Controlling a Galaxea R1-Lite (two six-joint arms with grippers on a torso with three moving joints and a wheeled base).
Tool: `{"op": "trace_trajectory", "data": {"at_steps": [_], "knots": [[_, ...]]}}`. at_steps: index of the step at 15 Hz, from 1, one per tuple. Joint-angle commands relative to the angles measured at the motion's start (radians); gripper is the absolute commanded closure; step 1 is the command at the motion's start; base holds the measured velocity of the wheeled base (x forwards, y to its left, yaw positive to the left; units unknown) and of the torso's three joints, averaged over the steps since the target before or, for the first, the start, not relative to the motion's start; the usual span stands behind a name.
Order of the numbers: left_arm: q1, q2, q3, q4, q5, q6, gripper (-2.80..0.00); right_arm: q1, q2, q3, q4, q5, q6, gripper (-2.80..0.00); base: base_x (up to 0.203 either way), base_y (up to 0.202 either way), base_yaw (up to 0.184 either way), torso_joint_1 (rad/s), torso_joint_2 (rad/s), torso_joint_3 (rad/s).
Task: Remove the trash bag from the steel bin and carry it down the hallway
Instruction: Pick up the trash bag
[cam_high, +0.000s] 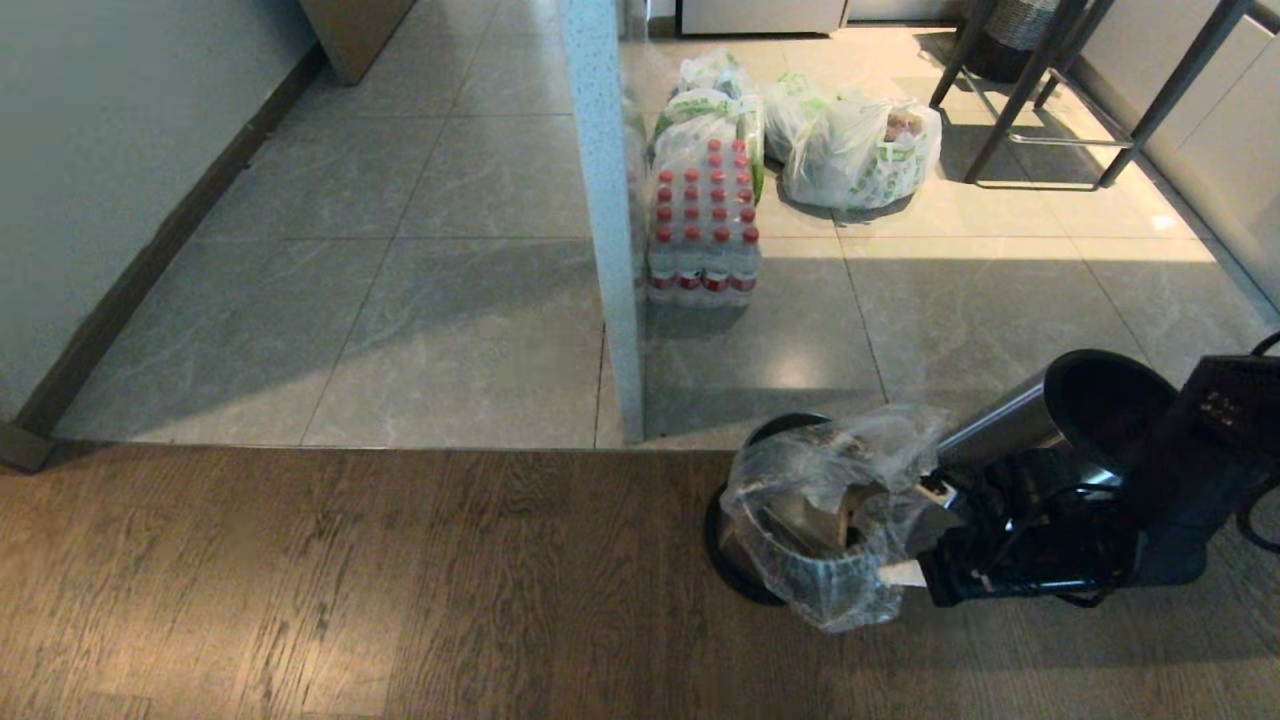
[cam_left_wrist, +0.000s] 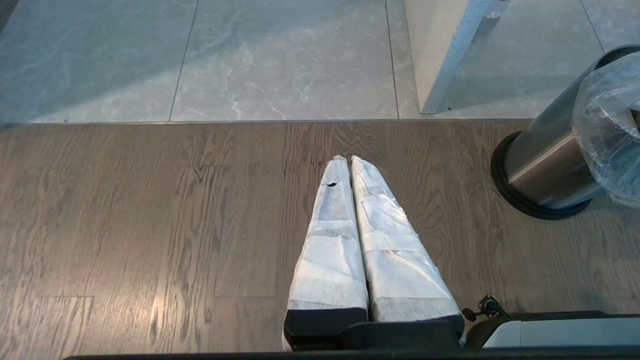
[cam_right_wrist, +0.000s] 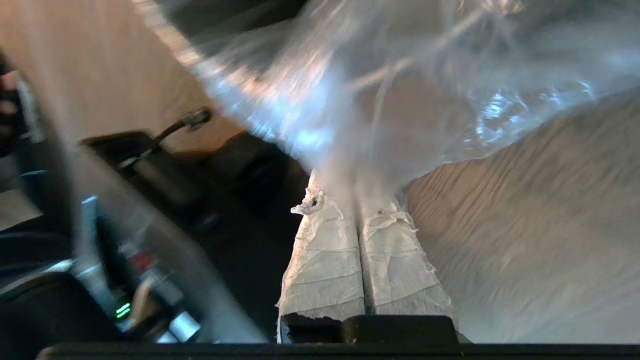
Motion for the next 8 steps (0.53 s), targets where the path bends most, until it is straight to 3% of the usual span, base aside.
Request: {"op": "trace_trajectory", "data": {"at_steps": [1,8], "knots": [[0.000,0.000,0.002,0.000,0.001,0.000,0.00,-0.003,-0.096,-0.001,0.059,0.005,0.000,0.00,0.000,0.000,0.000,0.000,0.00,0.000],[0.000,0.000,0.002,0.000,0.001,0.000,0.00,0.000,-0.244,-0.016,0.213,0.018,0.028,0.00,0.000,0.000,0.000,0.000,0.00,0.000]]}}
